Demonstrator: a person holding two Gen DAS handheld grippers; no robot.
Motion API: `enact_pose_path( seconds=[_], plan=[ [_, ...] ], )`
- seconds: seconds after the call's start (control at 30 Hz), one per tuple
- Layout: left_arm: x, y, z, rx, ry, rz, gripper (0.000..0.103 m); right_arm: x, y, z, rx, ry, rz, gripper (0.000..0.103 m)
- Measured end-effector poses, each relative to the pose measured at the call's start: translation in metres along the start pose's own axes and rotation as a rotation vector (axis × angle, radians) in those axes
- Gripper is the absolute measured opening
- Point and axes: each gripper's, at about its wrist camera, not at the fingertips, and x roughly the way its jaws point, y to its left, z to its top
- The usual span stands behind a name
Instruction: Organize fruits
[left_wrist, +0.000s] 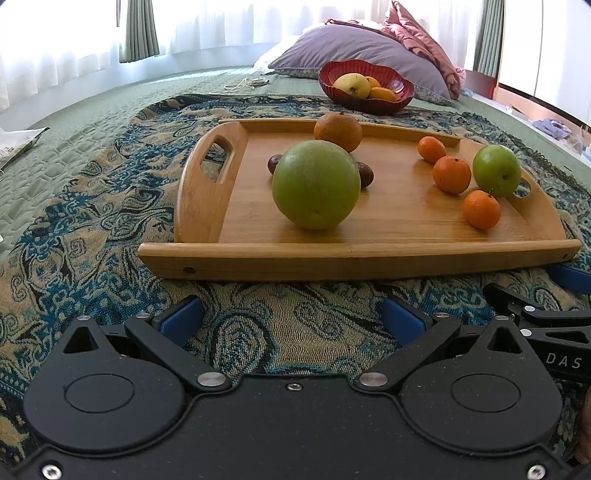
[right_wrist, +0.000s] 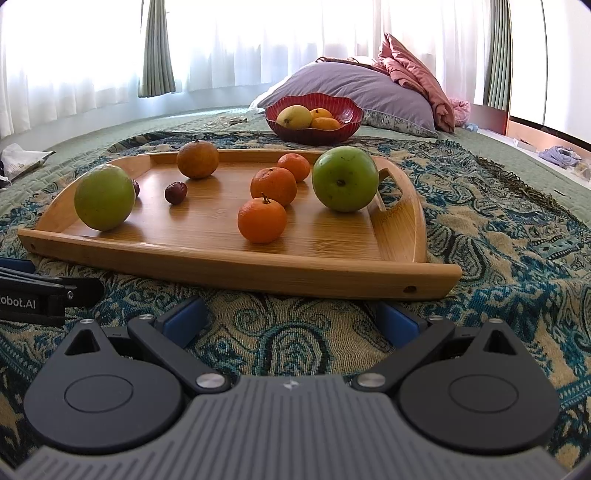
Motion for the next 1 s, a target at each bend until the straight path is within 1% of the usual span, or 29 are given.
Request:
enact_pose_path(
  seconds=[1.0],
  plan=[
    [0.0005, 0.0013, -0.0012, -0.004, -0.003, -0.002, 0.103, 0.0004, 0.0014, -0.0007, -0.003, 0.001, -0.002, 0.103]
  ],
)
